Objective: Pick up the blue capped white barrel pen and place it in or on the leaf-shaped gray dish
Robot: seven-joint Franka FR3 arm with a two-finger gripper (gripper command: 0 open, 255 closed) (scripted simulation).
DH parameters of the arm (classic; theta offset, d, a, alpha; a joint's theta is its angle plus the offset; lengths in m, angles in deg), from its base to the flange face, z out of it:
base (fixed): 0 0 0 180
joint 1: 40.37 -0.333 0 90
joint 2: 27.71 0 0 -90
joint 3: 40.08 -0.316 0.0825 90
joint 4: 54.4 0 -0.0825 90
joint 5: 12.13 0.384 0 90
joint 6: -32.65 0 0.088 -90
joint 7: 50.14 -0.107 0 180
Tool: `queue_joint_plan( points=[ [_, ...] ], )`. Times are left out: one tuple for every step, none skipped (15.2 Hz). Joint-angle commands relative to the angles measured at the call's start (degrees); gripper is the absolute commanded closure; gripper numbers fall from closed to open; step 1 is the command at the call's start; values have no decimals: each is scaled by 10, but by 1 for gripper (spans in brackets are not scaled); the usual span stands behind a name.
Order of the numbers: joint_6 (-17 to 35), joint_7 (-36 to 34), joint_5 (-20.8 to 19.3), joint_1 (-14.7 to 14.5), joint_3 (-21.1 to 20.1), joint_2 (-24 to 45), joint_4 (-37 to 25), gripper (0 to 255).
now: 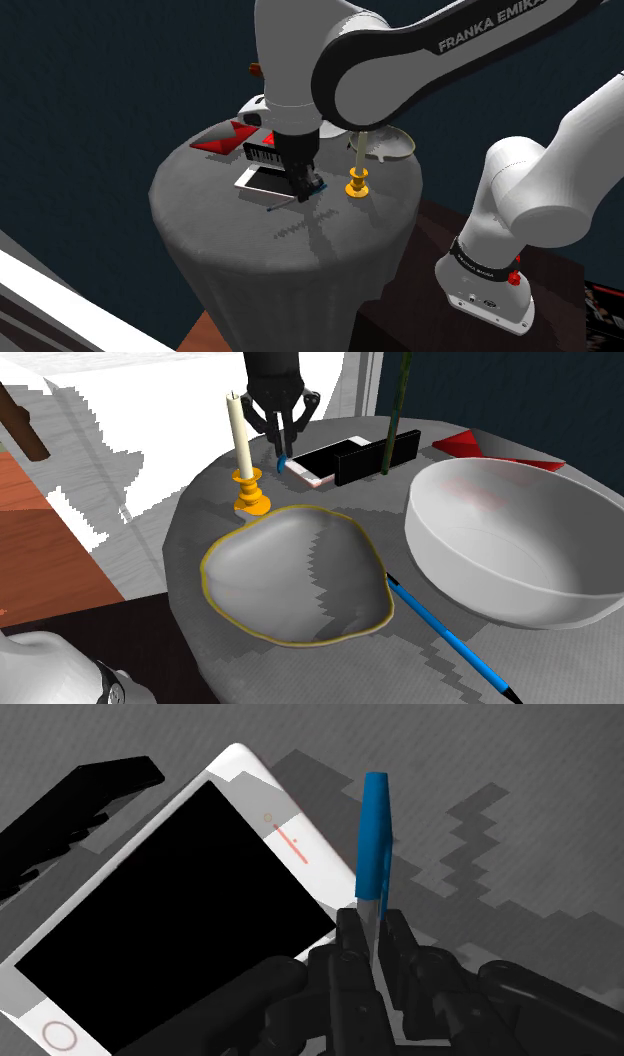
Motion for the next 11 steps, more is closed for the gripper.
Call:
queue_joint_plan(
  points=[
    [-17, 1, 0, 0, 2, -4, -12, 255],
    [-25, 2, 0, 0, 2, -6, -18, 255],
    [-33, 3, 0, 0, 3, -8, -24, 255],
    [-41, 3, 0, 0, 4, -10, -31, 255],
    [-49, 4, 0, 0, 5, -11, -37, 255],
    [-57, 4, 0, 0, 5, -13, -44, 255],
    [-65, 5, 0, 1, 6, -14, -50, 255],
    [-73, 5, 0, 1, 7, -15, -57, 255],
    [-81, 6, 0, 1, 8, -16, -64, 255],
    [-88, 6, 0, 1, 8, -17, -71, 255],
    [-96, 7, -1, 1, 9, -18, -78, 255]
  ],
)
